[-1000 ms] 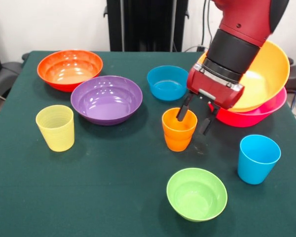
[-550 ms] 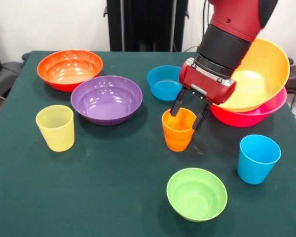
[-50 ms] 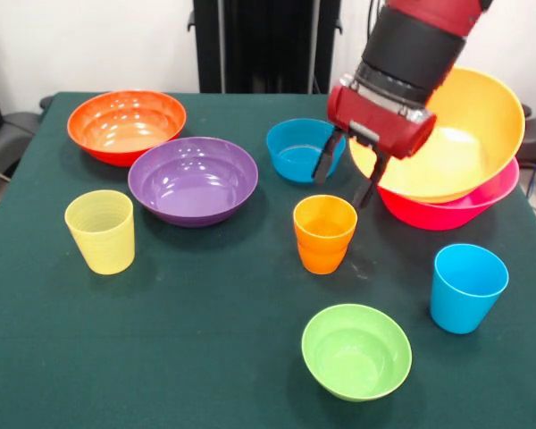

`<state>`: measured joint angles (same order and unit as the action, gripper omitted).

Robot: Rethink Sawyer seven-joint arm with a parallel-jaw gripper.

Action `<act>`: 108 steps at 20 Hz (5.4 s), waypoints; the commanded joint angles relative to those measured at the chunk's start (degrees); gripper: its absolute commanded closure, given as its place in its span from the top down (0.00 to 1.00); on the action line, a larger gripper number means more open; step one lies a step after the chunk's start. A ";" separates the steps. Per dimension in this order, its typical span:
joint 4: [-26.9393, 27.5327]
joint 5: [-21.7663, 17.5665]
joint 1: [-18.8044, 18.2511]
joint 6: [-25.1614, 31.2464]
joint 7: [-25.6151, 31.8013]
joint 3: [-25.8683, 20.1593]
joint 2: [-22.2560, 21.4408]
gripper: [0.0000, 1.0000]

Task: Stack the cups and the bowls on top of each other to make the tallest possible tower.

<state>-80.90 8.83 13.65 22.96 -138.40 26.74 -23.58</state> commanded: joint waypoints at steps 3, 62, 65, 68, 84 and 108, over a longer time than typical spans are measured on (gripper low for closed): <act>-7.18 -8.80 -7.95 4.71 12.31 -11.96 -6.21 1.00; -10.73 -31.31 -28.37 4.71 14.48 -30.43 -12.22 1.00; -10.74 -32.54 -29.71 4.25 14.91 -31.24 -12.01 1.00; -10.46 -34.28 -30.86 4.28 15.98 -32.05 -11.86 1.00; -9.73 -39.87 -34.13 6.84 16.54 -36.64 -12.74 1.00; -8.99 -43.29 -40.23 7.30 21.34 -40.82 -12.26 1.00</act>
<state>-88.40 -29.29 -26.16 23.74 -132.82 -8.01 -37.01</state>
